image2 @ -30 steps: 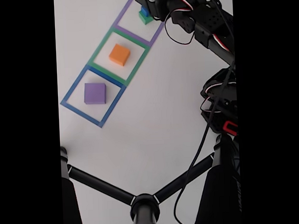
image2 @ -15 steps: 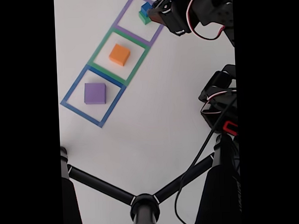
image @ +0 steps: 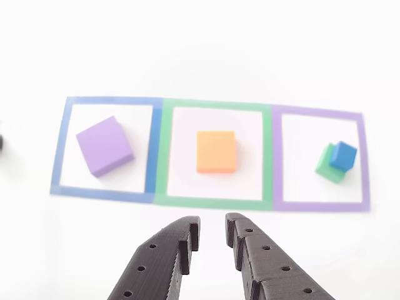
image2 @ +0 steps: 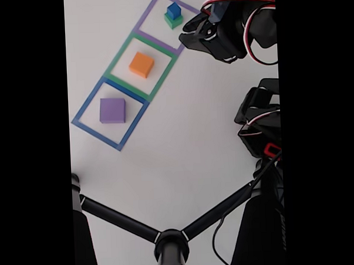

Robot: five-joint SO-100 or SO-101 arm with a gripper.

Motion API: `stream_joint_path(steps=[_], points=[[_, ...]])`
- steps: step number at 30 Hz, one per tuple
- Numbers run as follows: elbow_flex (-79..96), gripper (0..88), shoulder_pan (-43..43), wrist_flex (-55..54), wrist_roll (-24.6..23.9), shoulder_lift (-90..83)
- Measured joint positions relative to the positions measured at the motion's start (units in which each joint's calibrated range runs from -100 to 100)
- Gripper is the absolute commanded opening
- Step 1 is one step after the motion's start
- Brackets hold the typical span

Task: Tower of hanoi

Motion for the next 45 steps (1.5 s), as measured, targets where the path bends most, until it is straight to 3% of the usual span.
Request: stream_joint_path(steps=[5,10,13,19,31,45], points=[[2.5,4.7,-1.5,-1.8,0.0,0.0],[10.1,20.9,-1.7,-7.8,0.0,0.0],[18.1,30.3,-1.0,-15.2,0.0,0.0],[39.3,39.1,3.4,-38.0,0.0,-1.9],[72.1,41.7,7.5,-81.6,0.0,-0.3],[84.9,40.5,9.2,-118.9,0.0,20.3]])
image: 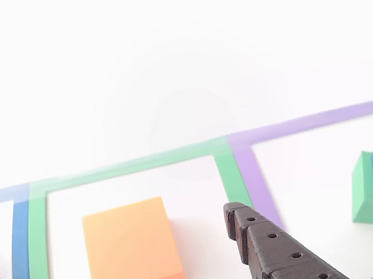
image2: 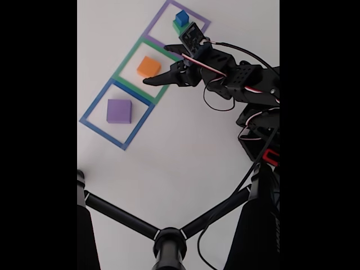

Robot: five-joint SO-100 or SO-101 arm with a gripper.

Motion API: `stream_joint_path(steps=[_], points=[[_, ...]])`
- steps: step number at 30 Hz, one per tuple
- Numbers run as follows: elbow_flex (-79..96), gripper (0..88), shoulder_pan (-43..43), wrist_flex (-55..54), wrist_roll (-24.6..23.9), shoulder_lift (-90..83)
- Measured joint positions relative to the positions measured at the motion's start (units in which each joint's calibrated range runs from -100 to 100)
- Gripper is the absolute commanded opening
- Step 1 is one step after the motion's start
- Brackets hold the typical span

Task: Tower of hanoi

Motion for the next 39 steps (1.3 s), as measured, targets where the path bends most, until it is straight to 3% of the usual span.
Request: stream_joint_path(steps=[13,39], points=[[-6.7,39.3,0.1,-23.6,0.6,30.1],[-12.2,35.3,0.1,-29.9,0.6,41.3]])
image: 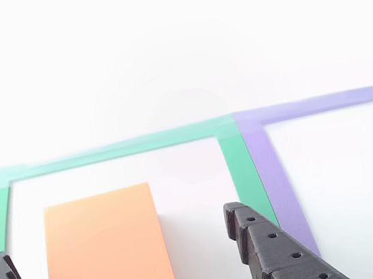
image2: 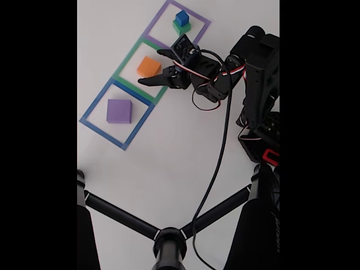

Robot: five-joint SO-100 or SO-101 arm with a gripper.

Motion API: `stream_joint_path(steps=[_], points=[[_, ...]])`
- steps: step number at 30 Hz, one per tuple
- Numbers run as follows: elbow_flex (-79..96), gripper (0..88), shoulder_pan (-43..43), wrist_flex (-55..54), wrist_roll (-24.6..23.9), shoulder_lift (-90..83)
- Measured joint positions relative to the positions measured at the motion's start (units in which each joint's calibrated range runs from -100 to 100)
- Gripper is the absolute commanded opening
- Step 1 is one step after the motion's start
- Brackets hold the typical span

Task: Tower of hanoi

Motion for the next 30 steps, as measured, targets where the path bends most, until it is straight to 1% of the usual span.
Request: stream_joint_path(steps=[11,23,30], points=[[0.0,31.6,-0.1,0.0,0.0,0.0],[0.5,31.0,-1.4,0.0,0.0,0.3],[0.6,28.5,-2.0,0.0,0.0,1.0]])
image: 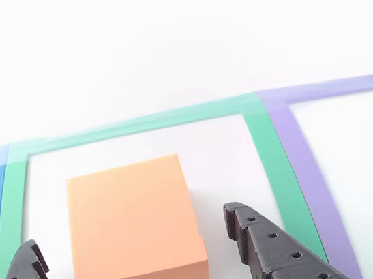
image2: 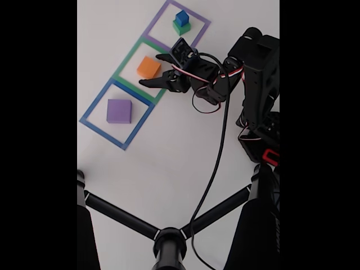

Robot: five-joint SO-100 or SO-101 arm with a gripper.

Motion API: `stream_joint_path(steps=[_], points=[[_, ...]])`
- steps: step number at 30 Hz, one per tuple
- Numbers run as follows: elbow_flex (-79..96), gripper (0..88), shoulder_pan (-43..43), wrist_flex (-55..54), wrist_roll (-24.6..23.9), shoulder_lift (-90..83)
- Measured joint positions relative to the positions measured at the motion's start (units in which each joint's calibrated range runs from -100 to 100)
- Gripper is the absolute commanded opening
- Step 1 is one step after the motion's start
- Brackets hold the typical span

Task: Tower of hanoi

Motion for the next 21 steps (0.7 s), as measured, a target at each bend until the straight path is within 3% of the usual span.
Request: stream_joint_path(steps=[21], points=[[0.6,13.1,-1.8,0.0,-0.4,0.0]])
